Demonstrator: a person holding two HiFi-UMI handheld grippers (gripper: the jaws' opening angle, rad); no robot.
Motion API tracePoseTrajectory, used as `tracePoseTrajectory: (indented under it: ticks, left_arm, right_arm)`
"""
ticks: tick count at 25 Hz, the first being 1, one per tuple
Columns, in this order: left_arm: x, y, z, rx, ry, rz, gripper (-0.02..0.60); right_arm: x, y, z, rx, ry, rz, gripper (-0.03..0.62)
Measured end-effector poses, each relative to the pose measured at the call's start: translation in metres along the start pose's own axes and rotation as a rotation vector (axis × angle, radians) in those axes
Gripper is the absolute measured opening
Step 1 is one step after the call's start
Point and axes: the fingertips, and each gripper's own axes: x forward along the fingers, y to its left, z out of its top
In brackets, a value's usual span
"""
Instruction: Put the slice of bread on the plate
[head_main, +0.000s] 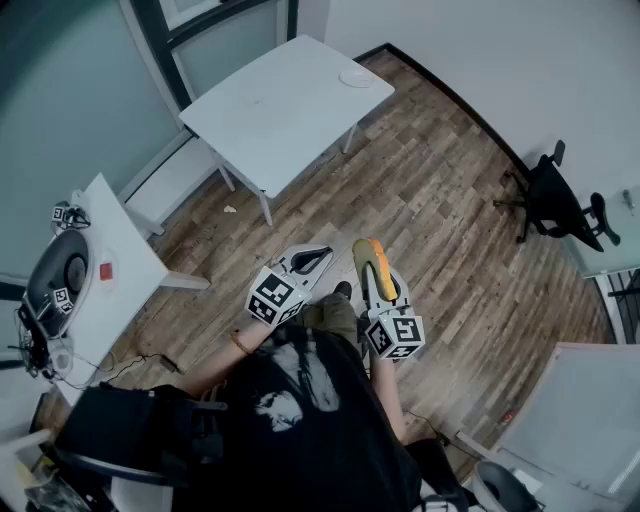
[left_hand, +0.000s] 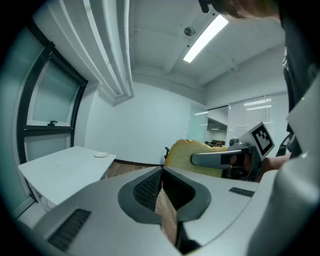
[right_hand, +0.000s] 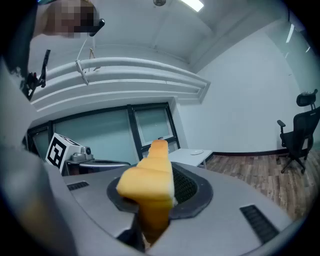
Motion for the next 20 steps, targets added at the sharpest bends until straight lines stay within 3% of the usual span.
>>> tracePoseTrajectory:
  ticks: [12,20]
  left_arm:
    - [-0.002,0.023,-0.002,-0.047,0.000,0.025,0.006]
    - [0.021,0.029,-0.005,-0.076,0.025,0.024,0.006]
  right_arm:
    - [0.025,0.018,0.000,-0.033,0.027,0.079,0.095]
    - [0.039,-0.009,-0.007,0.078,0.058,0.090,0.095]
